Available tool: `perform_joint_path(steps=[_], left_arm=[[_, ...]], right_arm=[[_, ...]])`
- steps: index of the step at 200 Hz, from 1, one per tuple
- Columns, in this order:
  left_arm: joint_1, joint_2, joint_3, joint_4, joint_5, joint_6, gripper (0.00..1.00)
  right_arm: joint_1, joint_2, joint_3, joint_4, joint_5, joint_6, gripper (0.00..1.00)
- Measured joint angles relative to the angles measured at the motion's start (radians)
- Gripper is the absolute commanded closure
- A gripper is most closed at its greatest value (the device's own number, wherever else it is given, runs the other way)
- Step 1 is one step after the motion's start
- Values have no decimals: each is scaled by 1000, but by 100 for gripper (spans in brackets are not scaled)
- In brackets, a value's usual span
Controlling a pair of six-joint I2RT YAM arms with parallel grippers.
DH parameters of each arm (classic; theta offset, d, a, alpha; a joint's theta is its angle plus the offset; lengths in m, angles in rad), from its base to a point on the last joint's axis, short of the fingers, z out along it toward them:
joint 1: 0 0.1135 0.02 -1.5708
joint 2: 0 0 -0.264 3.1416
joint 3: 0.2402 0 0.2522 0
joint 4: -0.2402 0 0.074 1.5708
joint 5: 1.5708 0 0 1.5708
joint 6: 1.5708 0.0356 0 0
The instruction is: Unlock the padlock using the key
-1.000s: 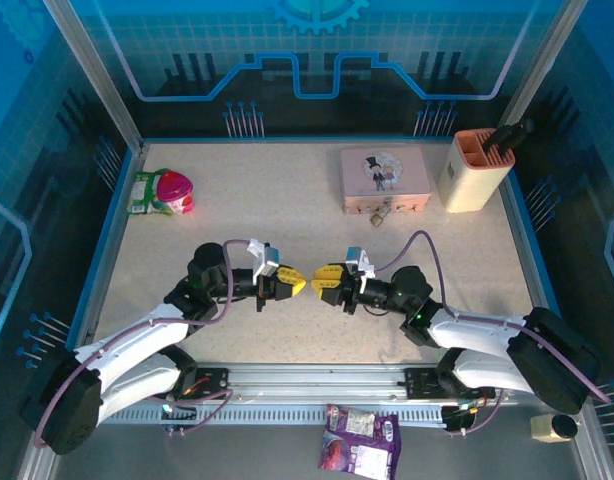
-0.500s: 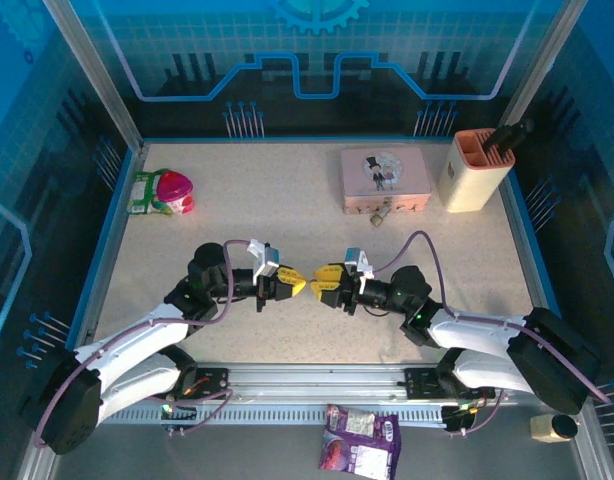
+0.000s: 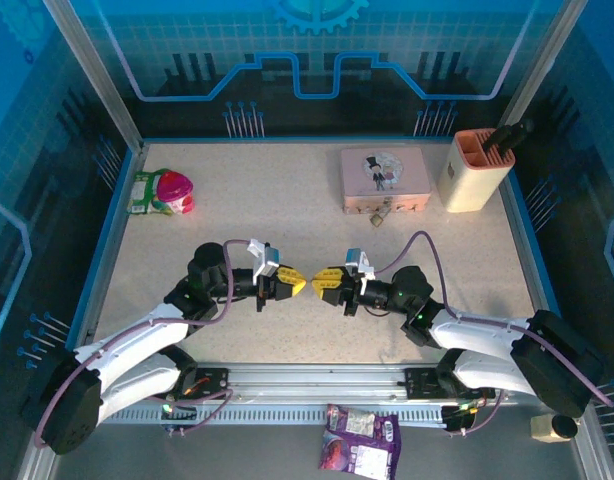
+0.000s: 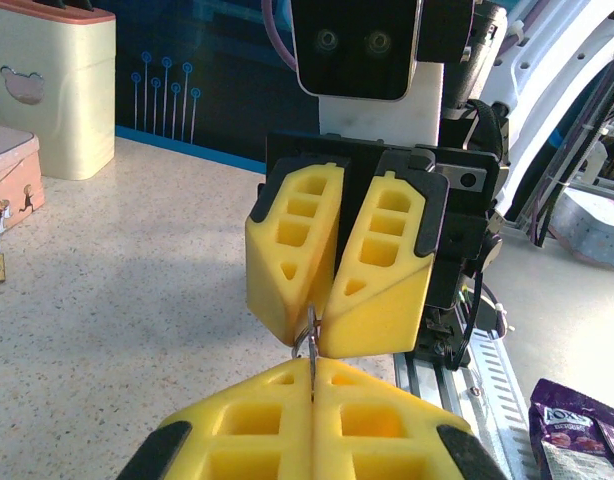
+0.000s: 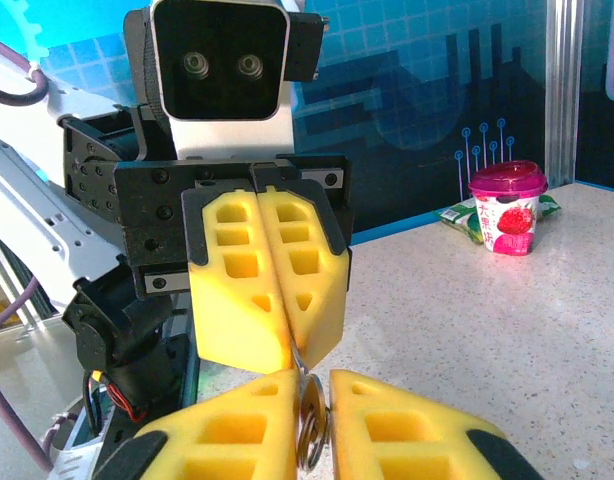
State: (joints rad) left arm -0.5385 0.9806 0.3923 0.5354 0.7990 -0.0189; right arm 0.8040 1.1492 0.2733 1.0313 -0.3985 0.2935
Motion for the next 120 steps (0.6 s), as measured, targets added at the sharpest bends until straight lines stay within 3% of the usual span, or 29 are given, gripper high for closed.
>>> perform_joint_path(steps=[39, 120], left_arm=[[0, 0, 0, 0, 0, 0, 100], [0, 0, 0, 1, 3, 0, 100]], right_arm=[[0, 0, 0, -4, -3, 0, 76], [0, 0, 0, -18, -3, -5, 78]])
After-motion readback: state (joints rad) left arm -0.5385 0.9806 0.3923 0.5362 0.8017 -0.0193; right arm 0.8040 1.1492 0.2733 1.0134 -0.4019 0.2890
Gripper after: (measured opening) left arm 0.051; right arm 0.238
